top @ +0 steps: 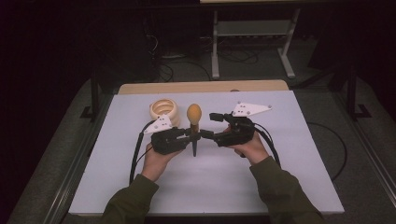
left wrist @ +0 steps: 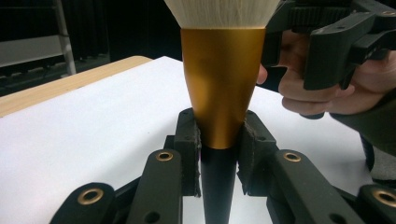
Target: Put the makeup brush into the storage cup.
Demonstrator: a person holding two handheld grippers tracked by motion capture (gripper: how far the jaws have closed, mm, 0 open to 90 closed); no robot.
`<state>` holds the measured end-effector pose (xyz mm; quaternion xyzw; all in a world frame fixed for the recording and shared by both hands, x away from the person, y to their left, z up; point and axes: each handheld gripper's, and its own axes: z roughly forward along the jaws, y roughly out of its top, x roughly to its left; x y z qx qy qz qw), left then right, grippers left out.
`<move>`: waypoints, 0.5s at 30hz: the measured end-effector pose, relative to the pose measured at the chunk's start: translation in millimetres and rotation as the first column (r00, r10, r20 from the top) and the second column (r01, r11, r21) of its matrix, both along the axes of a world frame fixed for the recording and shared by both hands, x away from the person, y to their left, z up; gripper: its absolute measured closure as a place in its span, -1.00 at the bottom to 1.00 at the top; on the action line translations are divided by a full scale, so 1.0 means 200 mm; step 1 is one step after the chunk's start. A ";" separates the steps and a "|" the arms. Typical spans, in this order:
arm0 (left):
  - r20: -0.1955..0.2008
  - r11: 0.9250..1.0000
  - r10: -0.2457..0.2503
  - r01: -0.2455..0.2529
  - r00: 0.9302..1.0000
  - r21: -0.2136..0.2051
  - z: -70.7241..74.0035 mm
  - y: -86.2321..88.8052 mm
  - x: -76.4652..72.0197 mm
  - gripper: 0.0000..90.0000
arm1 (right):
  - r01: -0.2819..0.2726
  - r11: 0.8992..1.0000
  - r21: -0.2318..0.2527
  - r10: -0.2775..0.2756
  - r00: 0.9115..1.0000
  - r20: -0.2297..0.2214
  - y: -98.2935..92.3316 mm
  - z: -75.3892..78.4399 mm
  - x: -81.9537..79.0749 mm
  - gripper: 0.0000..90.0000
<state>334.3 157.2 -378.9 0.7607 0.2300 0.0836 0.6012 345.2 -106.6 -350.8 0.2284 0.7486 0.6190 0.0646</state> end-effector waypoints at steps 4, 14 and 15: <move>-0.002 1.000 0.007 -0.007 1.000 -0.005 0.00 0.01 0.00 0.61 | 0.028 1.000 -0.010 -0.028 1.000 0.001 -0.03 0.01 -0.01 -0.64; 0.004 1.000 0.017 -0.017 1.000 -0.004 0.02 0.05 0.00 0.61 | 0.093 0.994 -0.058 -0.093 0.996 0.011 -0.14 -0.01 -0.06 -0.71; 0.005 1.000 0.017 -0.017 1.000 -0.005 0.02 0.06 0.00 0.61 | 0.098 0.993 -0.061 -0.097 0.995 0.012 -0.16 -0.01 -0.07 -0.71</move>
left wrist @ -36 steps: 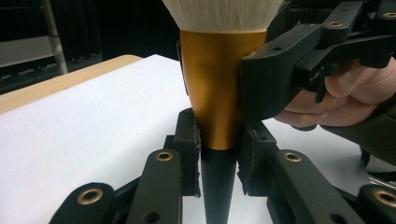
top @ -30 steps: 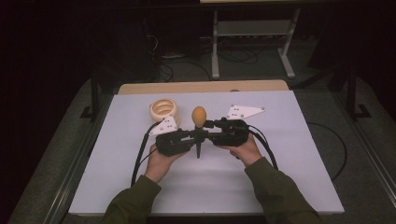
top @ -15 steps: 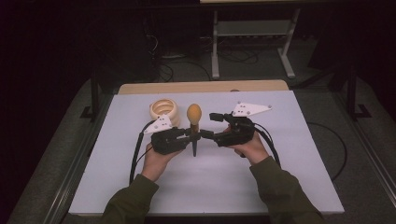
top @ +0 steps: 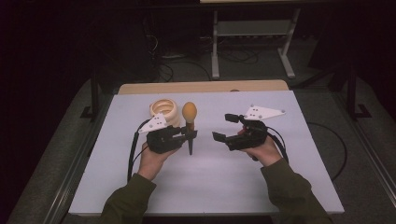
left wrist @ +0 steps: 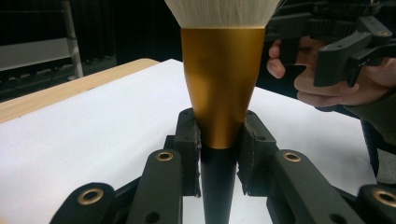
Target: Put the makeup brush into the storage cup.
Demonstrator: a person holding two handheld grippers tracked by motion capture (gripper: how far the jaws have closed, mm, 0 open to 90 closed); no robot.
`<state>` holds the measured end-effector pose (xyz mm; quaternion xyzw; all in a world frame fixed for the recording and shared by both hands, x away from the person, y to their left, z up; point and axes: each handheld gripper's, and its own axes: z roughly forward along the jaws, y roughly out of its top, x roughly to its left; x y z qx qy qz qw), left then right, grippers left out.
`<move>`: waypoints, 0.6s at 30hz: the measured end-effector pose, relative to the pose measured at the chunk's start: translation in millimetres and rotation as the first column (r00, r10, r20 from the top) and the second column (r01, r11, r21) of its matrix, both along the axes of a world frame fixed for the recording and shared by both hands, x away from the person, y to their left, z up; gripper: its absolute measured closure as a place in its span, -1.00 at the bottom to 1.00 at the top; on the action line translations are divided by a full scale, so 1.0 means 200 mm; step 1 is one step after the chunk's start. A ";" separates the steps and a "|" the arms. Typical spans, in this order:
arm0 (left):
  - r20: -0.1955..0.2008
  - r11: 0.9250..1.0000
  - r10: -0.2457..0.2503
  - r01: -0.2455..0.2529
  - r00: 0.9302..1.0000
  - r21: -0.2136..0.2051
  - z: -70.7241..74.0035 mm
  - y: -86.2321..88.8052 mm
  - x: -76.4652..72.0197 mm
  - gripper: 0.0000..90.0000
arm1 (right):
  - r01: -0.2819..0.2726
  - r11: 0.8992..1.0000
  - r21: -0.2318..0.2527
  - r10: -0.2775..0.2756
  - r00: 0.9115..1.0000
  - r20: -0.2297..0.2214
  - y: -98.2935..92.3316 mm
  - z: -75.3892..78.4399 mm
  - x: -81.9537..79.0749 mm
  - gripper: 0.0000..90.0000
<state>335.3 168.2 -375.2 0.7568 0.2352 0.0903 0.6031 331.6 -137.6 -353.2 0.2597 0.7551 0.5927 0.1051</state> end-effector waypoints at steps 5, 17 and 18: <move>0.005 1.000 -0.007 0.007 1.000 0.002 0.00 0.00 0.00 0.61 | 0.031 0.999 -0.019 -0.031 1.000 0.000 -0.08 -0.02 -0.03 -0.77; 0.009 1.000 0.001 -0.001 1.000 -0.001 0.01 0.02 0.00 0.61 | 0.059 0.996 -0.072 -0.060 0.998 -0.001 -0.19 -0.09 -0.12 -0.82; 0.010 1.000 0.001 -0.001 1.000 0.003 0.01 0.02 0.00 0.61 | 0.061 0.994 -0.091 -0.062 0.998 -0.003 -0.19 -0.09 -0.12 -0.82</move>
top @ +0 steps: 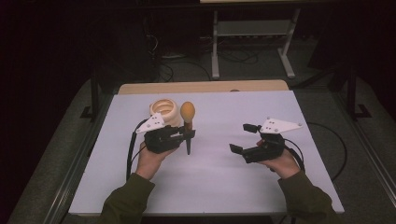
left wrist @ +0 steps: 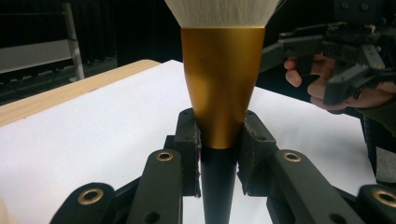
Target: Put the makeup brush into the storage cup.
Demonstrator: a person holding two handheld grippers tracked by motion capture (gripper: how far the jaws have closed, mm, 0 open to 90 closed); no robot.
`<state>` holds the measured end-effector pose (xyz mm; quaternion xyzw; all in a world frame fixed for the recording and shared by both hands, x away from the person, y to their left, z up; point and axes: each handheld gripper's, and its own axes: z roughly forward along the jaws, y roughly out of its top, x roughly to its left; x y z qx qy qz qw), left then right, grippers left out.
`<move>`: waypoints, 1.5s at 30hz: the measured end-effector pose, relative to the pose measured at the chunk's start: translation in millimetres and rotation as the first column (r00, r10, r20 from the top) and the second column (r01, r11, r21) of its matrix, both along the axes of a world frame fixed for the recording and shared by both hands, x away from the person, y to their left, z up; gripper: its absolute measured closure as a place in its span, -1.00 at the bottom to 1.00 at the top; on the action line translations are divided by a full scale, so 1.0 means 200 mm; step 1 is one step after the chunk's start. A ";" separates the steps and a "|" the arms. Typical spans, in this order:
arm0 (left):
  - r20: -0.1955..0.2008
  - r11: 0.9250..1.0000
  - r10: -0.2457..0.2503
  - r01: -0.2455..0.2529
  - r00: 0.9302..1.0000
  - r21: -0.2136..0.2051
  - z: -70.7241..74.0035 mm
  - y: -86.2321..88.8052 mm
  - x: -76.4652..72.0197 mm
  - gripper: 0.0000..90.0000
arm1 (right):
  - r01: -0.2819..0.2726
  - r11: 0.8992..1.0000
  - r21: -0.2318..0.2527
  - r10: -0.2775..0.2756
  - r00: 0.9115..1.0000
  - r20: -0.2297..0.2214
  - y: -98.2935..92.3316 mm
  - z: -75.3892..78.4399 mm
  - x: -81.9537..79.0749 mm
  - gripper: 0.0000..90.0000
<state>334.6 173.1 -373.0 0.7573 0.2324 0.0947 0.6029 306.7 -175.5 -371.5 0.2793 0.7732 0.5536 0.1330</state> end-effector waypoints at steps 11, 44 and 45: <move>0.001 1.000 0.013 -0.013 1.000 -0.003 0.01 0.03 0.01 0.61 | 0.021 0.999 -0.032 -0.021 1.000 0.000 -0.08 -0.06 -0.08 -0.83; -0.005 0.997 0.072 -0.073 0.997 -0.040 0.08 0.17 0.12 0.61 | 0.170 0.985 -0.015 -0.170 0.985 0.015 -0.33 -0.18 -0.24 -0.83; -0.007 0.996 0.076 -0.076 0.997 -0.046 0.09 0.17 0.12 0.61 | 0.170 0.985 -0.015 -0.170 0.985 0.012 -0.33 -0.18 -0.24 -0.83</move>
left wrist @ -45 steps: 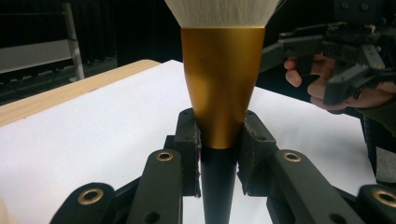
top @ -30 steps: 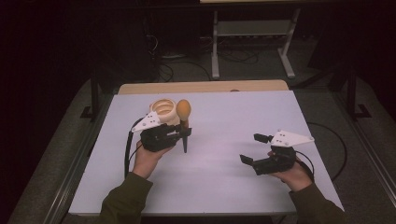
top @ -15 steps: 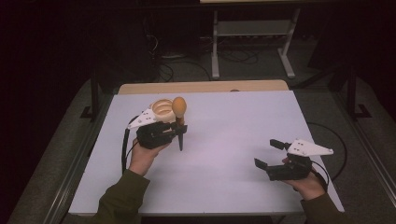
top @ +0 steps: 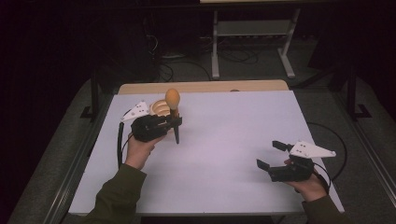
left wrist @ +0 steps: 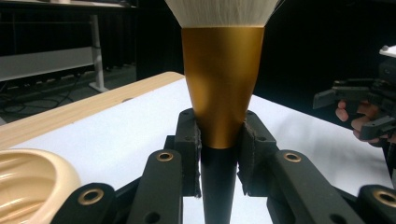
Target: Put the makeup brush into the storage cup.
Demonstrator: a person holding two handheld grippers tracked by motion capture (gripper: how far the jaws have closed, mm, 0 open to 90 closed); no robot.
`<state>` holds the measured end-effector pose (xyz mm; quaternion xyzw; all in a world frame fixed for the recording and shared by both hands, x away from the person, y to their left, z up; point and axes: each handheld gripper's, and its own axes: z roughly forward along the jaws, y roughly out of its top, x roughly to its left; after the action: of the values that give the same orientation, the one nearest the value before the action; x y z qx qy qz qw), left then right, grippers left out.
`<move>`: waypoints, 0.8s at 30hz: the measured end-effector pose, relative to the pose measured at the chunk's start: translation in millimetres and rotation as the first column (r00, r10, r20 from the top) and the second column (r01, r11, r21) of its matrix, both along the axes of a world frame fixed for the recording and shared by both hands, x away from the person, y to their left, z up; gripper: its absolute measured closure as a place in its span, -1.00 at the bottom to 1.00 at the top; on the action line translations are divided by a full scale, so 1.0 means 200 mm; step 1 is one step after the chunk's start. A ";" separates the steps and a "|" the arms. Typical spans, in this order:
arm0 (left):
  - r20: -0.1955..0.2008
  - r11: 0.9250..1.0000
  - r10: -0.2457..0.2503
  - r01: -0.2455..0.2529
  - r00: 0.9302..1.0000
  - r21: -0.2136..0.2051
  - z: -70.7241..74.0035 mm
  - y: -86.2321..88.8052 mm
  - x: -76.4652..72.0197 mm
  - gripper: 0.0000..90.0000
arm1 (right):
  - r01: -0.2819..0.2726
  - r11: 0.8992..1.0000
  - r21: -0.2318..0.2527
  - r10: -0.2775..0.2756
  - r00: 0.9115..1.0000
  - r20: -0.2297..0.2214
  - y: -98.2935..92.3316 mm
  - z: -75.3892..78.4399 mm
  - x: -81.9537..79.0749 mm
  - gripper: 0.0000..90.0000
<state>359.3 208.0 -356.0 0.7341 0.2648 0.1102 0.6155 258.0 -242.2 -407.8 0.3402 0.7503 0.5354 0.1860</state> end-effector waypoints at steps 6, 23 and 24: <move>0.007 1.000 0.010 -0.010 1.000 0.010 0.03 0.02 0.04 0.61 | 0.001 1.000 -0.001 -0.001 1.000 -0.003 0.00 0.00 0.00 -0.83; 0.034 0.999 0.049 -0.048 0.998 -0.019 0.12 0.08 0.15 0.61 | 0.000 1.000 -0.016 0.000 1.000 -0.015 0.00 -0.01 0.00 -0.97; 0.034 0.998 0.052 -0.052 0.998 -0.020 0.12 0.09 0.16 0.61 | 0.002 1.000 -0.017 -0.002 1.000 -0.015 0.00 -0.01 0.00 -0.97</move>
<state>390.4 225.6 -332.1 0.7191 0.2741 0.1364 0.6239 258.3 -242.1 -408.9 0.3434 0.7560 0.5261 0.1837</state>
